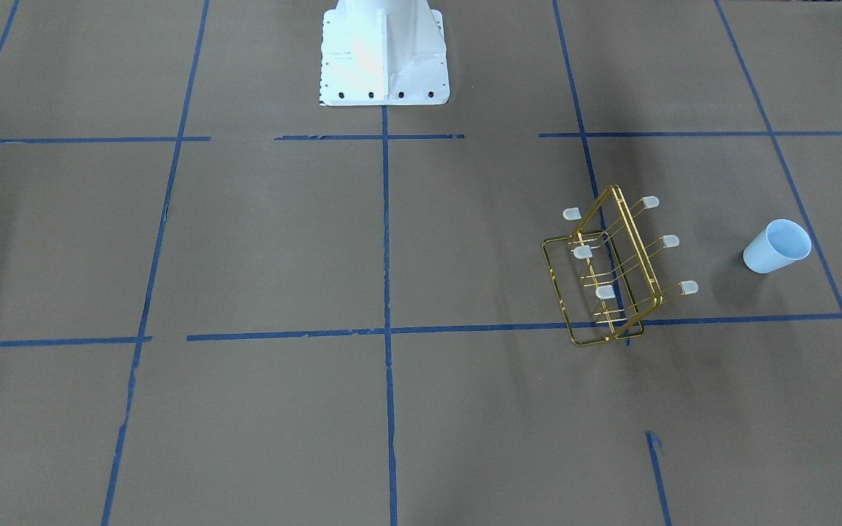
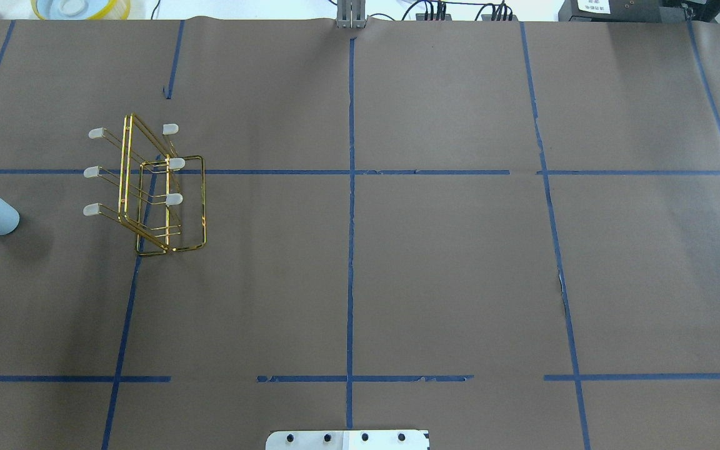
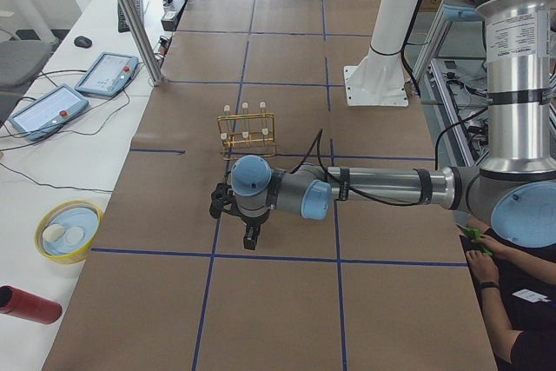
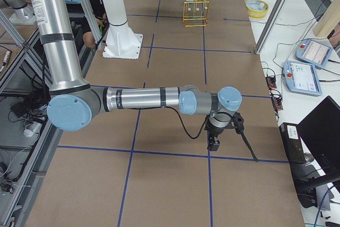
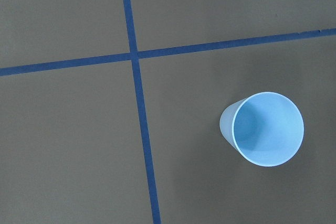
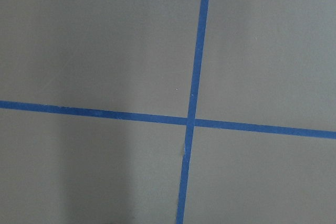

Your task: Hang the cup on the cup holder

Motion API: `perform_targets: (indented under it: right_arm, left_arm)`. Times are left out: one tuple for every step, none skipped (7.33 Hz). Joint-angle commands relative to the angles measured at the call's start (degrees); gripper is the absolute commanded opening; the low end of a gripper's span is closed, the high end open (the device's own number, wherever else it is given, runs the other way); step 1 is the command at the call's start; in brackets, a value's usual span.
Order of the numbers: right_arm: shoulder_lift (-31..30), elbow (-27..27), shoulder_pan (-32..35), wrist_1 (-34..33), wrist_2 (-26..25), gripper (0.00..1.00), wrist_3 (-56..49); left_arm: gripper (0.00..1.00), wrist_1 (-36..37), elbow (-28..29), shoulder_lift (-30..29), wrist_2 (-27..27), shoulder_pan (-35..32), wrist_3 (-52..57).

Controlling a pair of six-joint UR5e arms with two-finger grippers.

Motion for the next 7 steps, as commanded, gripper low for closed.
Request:
perform_targets:
  right_arm:
    - [0.00, -0.06, 0.02, 0.00, 0.00, 1.00, 0.00]
    - [0.00, -0.06, 0.02, 0.00, 0.00, 1.00, 0.00]
    - [0.00, -0.06, -0.07, 0.00, 0.00, 1.00, -0.09]
    - [0.00, -0.06, 0.02, 0.00, 0.00, 1.00, -0.09]
    - [0.00, -0.06, 0.02, 0.00, 0.00, 1.00, 0.00]
    - [0.00, -0.06, 0.02, 0.00, 0.00, 1.00, -0.09]
    - [0.00, 0.02, 0.02, 0.00, 0.00, 1.00, -0.09]
  left_arm:
    - [1.00, 0.03, 0.03, 0.01, 0.48, -0.21, -0.61]
    - [1.00, 0.03, 0.03, 0.01, 0.66, -0.21, -1.92]
    - [1.00, -0.06, 0.11, 0.01, 0.58, -0.13, -2.45]
    - [1.00, -0.49, 0.12, 0.01, 0.57, -0.12, -2.02]
    - [1.00, -1.02, 0.03, 0.01, 0.49, -0.21, -2.19]
    - [1.00, -6.77, -0.49, 0.71, 1.53, -0.21, -2.28]
    - [1.00, -16.13, -0.50, 1.24, 6.33, 0.74, -7.42]
